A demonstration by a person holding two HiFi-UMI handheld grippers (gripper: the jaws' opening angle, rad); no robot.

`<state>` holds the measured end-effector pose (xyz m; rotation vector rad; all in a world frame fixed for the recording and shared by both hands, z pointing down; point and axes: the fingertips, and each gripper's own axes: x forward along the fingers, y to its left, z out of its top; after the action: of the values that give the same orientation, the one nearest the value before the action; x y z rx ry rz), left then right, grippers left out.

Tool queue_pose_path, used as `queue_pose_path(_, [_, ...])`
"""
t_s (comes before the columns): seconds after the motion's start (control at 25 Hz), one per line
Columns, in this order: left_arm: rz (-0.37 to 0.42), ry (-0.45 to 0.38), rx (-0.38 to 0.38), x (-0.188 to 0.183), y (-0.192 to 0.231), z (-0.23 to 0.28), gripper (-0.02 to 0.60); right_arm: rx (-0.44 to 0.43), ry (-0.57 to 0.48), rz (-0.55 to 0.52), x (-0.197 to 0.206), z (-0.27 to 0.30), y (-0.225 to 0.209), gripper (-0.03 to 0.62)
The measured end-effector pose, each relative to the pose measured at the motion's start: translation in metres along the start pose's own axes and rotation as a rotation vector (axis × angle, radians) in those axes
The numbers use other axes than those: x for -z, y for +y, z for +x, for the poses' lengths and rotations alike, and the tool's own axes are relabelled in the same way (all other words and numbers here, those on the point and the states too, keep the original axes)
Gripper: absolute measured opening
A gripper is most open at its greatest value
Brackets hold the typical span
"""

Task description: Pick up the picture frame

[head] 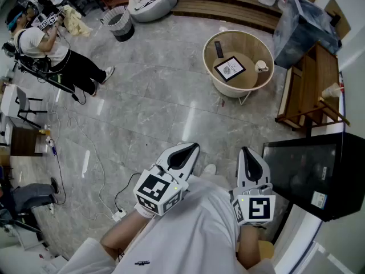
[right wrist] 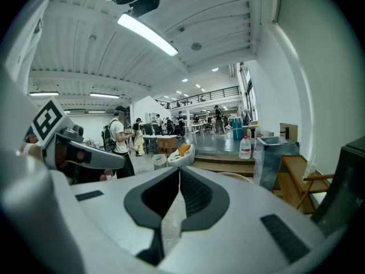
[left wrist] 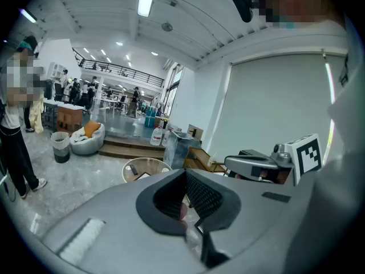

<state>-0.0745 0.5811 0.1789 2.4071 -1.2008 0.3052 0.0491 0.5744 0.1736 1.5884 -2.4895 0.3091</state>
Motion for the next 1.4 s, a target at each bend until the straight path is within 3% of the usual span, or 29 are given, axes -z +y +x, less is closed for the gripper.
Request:
queue_pose_path(0.44, [-0.034,0.058,0.033,0.002,0.048,0.025,-0.009,0.048,0.042,0.015,0.007,0.051,-0.006,0.006])
queue_pose_path(1.08, [-0.086,0.035,0.084,-0.045,0.222,0.010,-0.009,0.176,0.040,0.003,-0.058,0.182,0.054,0.006])
queue_pose_path(1.4, [-0.080,0.074,0.136,-0.050,0.260,0.037,-0.009,0.223,0.074,-0.006,-0.061,0.224,0.048,0.006])
